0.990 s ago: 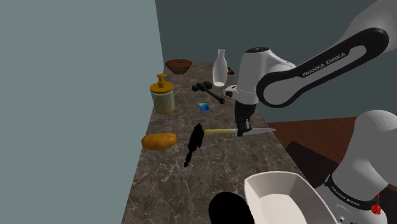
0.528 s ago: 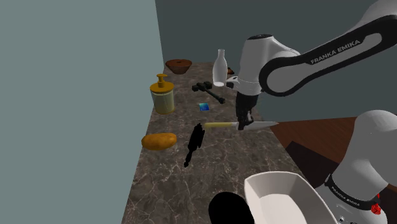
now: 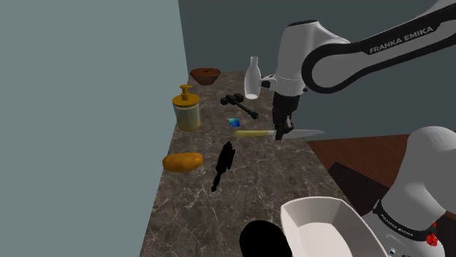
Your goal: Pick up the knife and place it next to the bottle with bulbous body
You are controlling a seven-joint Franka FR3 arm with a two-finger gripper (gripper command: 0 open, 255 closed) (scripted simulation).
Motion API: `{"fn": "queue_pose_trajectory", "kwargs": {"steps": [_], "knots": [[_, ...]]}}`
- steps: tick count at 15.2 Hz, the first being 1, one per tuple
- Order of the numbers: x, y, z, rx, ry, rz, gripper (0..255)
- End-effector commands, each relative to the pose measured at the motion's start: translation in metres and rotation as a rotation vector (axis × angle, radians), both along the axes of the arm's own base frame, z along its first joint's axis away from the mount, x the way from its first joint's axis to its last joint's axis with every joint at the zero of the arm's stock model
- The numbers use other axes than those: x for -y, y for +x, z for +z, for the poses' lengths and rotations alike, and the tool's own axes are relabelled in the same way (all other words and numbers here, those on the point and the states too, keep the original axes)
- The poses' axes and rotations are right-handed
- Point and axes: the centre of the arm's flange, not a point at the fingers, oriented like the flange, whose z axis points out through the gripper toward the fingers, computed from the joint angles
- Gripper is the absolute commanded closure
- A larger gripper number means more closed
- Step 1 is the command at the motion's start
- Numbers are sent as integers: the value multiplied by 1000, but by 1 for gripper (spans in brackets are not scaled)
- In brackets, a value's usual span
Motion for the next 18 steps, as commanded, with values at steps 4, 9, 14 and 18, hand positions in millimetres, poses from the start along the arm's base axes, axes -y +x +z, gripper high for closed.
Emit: {"fn": "queue_pose_trajectory", "kwargs": {"steps": [4, 9, 14, 18], "knots": [[0, 0, 27, 0, 0, 0, 255], [0, 0, 53, 0, 0, 0, 255], [0, 0, 79, 0, 0, 0, 255], [0, 0, 101, 0, 0, 0, 255]]}}
